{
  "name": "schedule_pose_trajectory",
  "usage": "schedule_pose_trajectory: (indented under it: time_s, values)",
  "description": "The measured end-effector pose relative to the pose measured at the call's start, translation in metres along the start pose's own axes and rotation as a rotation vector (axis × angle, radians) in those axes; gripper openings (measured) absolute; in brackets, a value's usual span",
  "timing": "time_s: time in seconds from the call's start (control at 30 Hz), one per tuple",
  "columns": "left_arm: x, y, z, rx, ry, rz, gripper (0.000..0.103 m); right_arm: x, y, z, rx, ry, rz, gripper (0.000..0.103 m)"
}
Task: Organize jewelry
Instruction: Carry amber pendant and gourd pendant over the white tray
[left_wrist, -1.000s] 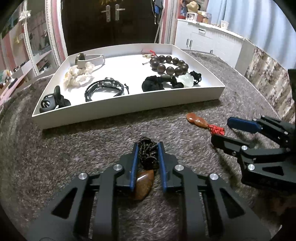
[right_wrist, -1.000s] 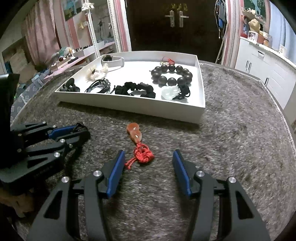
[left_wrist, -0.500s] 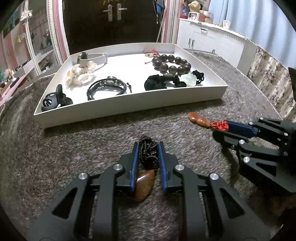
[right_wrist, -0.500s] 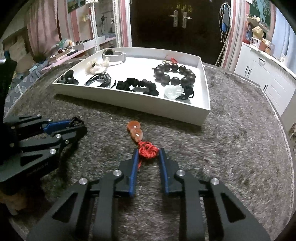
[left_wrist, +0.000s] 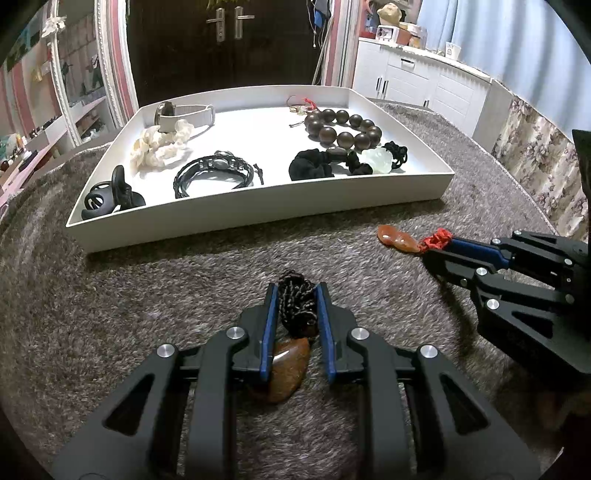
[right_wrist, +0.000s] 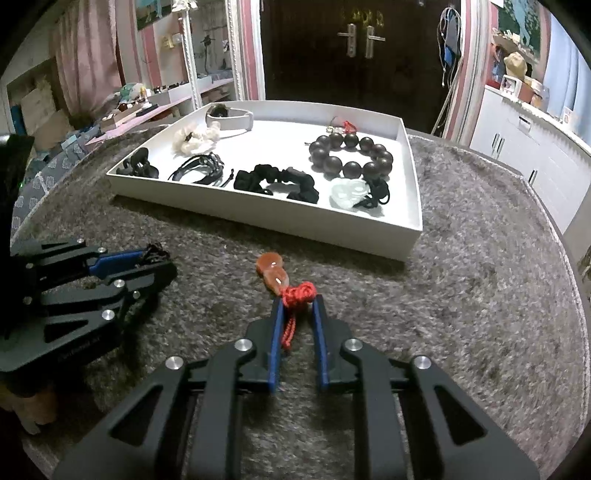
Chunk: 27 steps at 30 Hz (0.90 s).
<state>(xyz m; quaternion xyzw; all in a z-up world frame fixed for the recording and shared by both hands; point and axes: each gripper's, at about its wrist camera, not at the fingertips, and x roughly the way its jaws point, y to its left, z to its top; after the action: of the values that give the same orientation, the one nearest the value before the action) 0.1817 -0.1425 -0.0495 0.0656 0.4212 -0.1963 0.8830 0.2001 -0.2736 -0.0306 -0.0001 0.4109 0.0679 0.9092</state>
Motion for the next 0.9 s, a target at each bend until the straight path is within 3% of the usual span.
schedule_pose_trajectory:
  time_s: [0.13,0.23,0.4,0.53,0.9]
  values:
    - [0.0,0.0,0.001,-0.004,0.0,-0.004,0.021,0.002,0.001,0.001,-0.005,0.008,0.0,0.016]
    - [0.0,0.0,0.001,-0.003,0.0,-0.004,0.021,0.004,-0.003,0.002,0.015,0.018,0.006,0.027]
    - [0.0,0.0,0.0,-0.002,0.0,-0.002,0.021,0.006,-0.007,0.004,0.039,0.017,0.023,0.028]
    - [0.0,0.0,0.0,-0.002,0.0,-0.002,0.021,0.003,-0.009,0.004,0.039,0.008,0.025,0.009]
    - [-0.008,0.002,0.001,-0.022,-0.017,0.01,0.017,-0.034,-0.011,0.008,0.035,-0.087,0.029,0.008]
